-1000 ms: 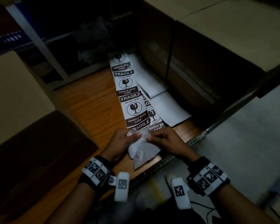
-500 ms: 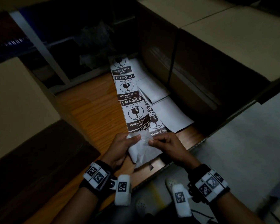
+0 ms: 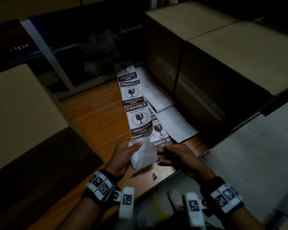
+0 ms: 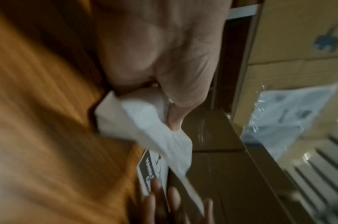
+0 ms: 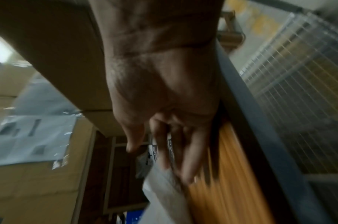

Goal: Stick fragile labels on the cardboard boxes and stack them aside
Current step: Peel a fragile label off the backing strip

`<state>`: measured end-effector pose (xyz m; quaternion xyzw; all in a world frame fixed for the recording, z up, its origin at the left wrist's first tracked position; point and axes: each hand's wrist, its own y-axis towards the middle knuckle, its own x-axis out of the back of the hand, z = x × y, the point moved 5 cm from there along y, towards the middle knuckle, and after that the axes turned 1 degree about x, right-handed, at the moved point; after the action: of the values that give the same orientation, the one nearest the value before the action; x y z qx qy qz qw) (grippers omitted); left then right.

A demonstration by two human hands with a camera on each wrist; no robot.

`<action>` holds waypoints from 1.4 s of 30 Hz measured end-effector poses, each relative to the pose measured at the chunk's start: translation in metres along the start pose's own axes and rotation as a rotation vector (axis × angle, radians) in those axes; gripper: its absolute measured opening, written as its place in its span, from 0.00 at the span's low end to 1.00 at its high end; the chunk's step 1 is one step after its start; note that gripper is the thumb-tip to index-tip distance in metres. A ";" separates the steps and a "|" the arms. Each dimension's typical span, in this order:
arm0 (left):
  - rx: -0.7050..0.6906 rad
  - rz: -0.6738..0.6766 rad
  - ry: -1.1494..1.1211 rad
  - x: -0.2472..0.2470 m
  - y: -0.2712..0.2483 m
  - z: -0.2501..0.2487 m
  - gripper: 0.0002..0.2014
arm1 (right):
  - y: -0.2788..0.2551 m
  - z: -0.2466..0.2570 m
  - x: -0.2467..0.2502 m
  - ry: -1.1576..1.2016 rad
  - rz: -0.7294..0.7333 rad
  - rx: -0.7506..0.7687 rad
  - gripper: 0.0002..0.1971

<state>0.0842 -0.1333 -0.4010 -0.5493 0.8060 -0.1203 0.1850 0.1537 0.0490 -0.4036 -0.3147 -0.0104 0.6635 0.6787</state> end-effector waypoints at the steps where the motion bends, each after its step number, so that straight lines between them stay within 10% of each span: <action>1: -0.020 -0.024 0.037 0.003 0.000 0.000 0.11 | -0.004 0.005 0.007 -0.031 -0.050 -0.019 0.23; 10: -0.161 -0.147 0.459 -0.026 0.001 -0.005 0.10 | 0.007 0.009 -0.002 -0.685 -0.157 -0.022 0.12; 19: 0.034 0.175 0.572 -0.037 -0.017 -0.032 0.21 | 0.014 0.013 0.003 -0.486 -0.146 -0.053 0.07; 33: -0.370 -0.277 0.583 -0.008 -0.056 -0.039 0.03 | 0.016 0.023 -0.037 -0.313 -0.086 0.102 0.05; 42: -0.405 0.108 0.920 -0.031 -0.010 -0.034 0.07 | -0.011 0.002 -0.008 -0.171 -0.179 -0.032 0.15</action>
<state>0.0885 -0.1084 -0.3615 -0.4217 0.8385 -0.1813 -0.2937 0.1622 0.0434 -0.3940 -0.2657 -0.1067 0.6245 0.7266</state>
